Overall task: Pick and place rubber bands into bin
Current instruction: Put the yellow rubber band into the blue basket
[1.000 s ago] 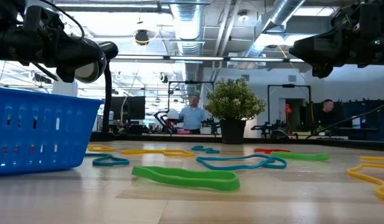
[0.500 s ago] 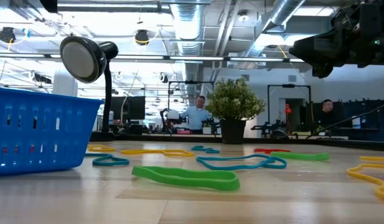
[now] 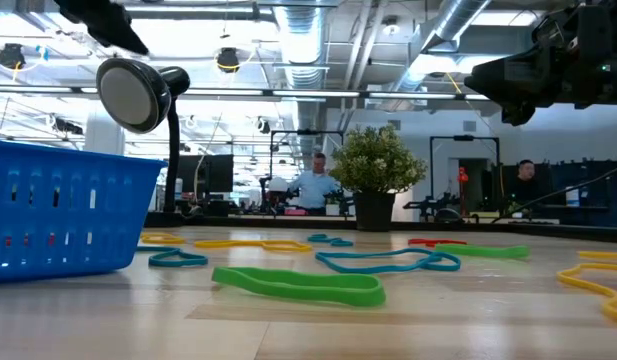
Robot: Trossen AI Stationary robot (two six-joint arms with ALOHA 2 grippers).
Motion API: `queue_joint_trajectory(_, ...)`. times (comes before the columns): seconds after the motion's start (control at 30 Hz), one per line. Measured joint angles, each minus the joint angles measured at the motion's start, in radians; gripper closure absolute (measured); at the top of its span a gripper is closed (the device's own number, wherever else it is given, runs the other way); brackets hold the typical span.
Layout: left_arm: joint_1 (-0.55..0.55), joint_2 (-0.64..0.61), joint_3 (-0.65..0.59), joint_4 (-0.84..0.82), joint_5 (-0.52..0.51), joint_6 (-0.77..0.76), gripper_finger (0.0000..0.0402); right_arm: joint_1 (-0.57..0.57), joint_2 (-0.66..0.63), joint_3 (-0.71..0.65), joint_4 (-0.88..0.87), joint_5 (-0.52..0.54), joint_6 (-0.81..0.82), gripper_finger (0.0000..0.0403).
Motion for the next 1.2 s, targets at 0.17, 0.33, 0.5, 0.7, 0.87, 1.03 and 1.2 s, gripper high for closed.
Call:
queue_joint_trajectory(0.17, -0.001, 0.073, -0.030, 0.034, 0.034, 0.001, 0.0219, 0.000, 0.000, 0.000, 0.000, 0.000, 0.000, 0.0280)
queue_joint_trajectory(0.33, -0.020, 0.127, -0.047, 0.138, 0.148, 0.001, 0.0224, 0.000, 0.000, 0.000, 0.000, 0.000, 0.000, 0.0280)
queue_joint_trajectory(0.5, -0.049, 0.185, -0.055, 0.221, 0.253, 0.058, 0.0230, 0.000, 0.000, 0.000, 0.000, 0.000, 0.000, 0.0280)
queue_joint_trajectory(0.7, -0.055, 0.261, -0.056, 0.232, 0.247, 0.070, 0.0230, 0.000, 0.000, 0.000, 0.000, 0.000, 0.000, 0.0280)
queue_joint_trajectory(0.87, -0.055, 0.322, -0.056, 0.280, 0.246, 0.074, 0.0230, 0.000, 0.000, 0.000, 0.000, 0.000, 0.000, 0.0280)
queue_joint_trajectory(1.03, -0.055, 0.371, -0.056, 0.320, 0.245, 0.075, 0.0230, 0.000, 0.000, 0.000, 0.000, 0.000, 0.000, 0.0280)
queue_joint_trajectory(1.2, -0.055, 0.404, -0.056, 0.331, 0.242, 0.075, 0.0230, 0.000, 0.000, 0.000, 0.000, 0.000, 0.000, 0.0280)
